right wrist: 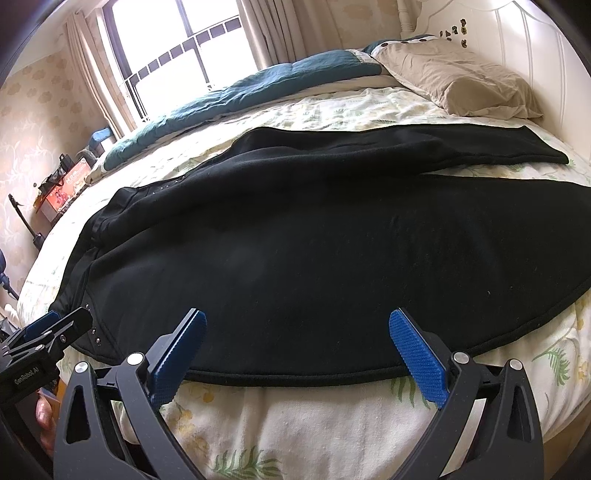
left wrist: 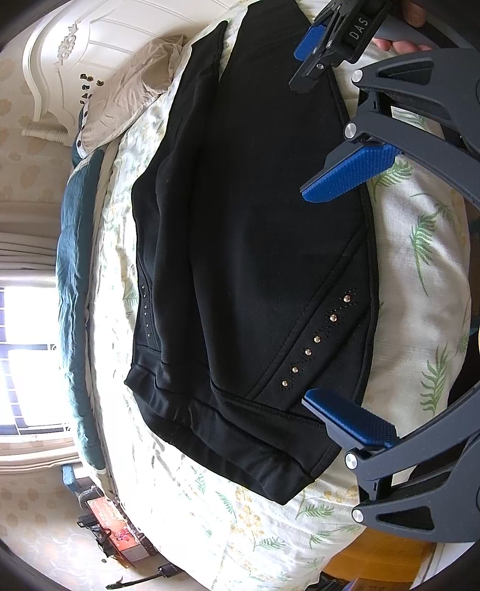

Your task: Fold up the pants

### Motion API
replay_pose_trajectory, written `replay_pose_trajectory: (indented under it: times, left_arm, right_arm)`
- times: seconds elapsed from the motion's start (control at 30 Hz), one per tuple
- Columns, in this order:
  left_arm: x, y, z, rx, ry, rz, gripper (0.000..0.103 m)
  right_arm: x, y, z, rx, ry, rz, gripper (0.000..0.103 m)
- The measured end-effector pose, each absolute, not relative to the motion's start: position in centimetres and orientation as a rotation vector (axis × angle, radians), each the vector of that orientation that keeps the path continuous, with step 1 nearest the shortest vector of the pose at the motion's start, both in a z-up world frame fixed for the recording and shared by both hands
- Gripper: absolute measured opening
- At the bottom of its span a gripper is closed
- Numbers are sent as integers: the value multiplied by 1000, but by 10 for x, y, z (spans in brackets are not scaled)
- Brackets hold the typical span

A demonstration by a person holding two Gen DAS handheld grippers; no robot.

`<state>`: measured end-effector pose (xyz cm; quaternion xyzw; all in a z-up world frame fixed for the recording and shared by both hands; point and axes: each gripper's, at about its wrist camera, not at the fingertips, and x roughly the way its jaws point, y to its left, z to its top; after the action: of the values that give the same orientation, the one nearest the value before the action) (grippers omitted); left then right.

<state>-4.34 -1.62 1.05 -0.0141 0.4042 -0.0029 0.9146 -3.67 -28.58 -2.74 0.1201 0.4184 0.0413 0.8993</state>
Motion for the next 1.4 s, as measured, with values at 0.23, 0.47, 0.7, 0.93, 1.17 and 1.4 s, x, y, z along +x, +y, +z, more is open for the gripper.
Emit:
replay_pose_trajectory:
  times: [0.23,0.47,0.7,0.93,1.17,1.4]
  left_arm:
    - [-44,-16,10,-27,832,-6,101]
    - [-42,-19,10,-18,836,-9,101]
    - [-38,-17,7,-9,835,-8,101]
    - [0,34,23,-9,907,-196,101]
    - [118,137,55,-140,927,-293,101]
    - [235,163,21,-291,1108,-438,99]
  right_arm:
    - [-36,-285,-28,246,866,85,99]
    - [-35,-284,-31,244,872,85,99]
    - [-34,-284,-33,235,876,88,99]
    - [-3,-305,-12,222,846,196,99]
    - [78,-321,22,134,773,336,99]
    - [187,-309,17,-24,838,504,99]
